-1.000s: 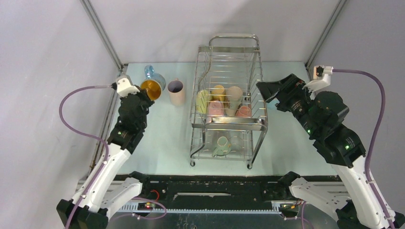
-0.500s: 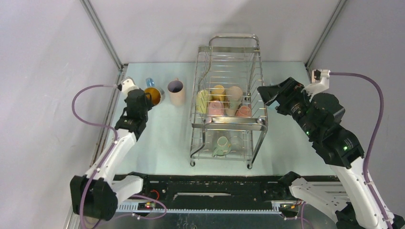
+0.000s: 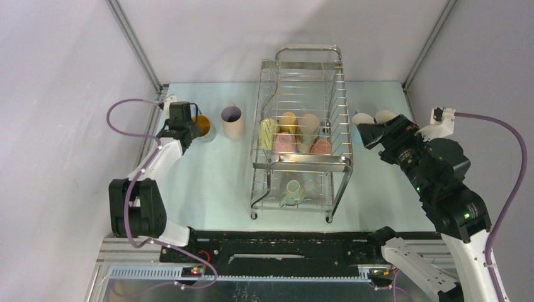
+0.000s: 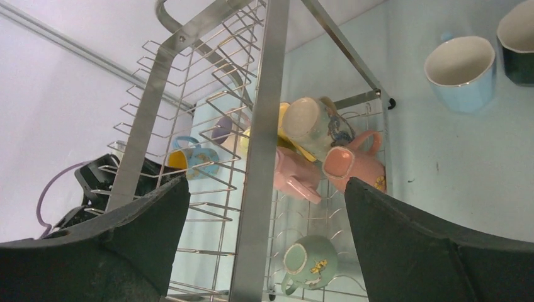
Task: Unload the cups from the dish rack
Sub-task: Place the cup at the center of the board.
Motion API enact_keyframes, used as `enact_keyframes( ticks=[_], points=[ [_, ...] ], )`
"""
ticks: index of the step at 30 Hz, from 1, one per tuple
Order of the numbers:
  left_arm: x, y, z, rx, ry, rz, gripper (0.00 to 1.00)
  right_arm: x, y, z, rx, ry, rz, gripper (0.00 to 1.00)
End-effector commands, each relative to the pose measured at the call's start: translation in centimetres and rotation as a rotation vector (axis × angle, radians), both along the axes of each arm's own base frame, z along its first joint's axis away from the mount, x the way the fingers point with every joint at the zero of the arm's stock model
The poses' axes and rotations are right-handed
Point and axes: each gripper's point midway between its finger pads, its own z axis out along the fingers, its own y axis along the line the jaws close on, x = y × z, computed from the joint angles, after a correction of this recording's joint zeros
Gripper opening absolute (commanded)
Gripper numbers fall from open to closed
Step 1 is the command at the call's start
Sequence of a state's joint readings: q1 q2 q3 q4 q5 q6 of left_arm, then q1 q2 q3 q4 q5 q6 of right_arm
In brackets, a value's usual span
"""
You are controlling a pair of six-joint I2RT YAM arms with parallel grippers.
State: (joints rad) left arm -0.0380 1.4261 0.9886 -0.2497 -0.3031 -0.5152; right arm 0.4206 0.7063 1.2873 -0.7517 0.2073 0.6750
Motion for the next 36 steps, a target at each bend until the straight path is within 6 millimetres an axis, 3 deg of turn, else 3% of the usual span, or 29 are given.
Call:
enact_keyframes(
  ticks=[1, 7, 16, 28, 36],
  points=[
    [5.4, -0.2, 7.9, -0.038, -0.213, -0.006, 0.0, 0.0, -0.3, -1.4, -0.026, 0.042, 0.001, 1.0],
    [7.1, 0.2, 6.1, -0.027, -0.128, 0.02, 0.0, 0.2, -0.1, -2.8, -0.025, 0.084, 0.013, 1.0],
    [8.8, 0.4, 5.1, -0.02, -0.052, 0.04, 0.0, 0.6, -0.6, -4.9, -0.046, 0.147, 0.002, 1.0],
    [9.3, 0.4, 2.5, -0.032, 0.047, 0.035, 0.0, 0.6, -0.9, -8.2, -0.041, 0.242, 0.004, 1.0],
    [9.3, 0.3, 1.9, -0.043, 0.065, 0.029, 0.0, 0.6, -0.5, -8.7, -0.036, 0.26, 0.031, 1.0]
  ],
)
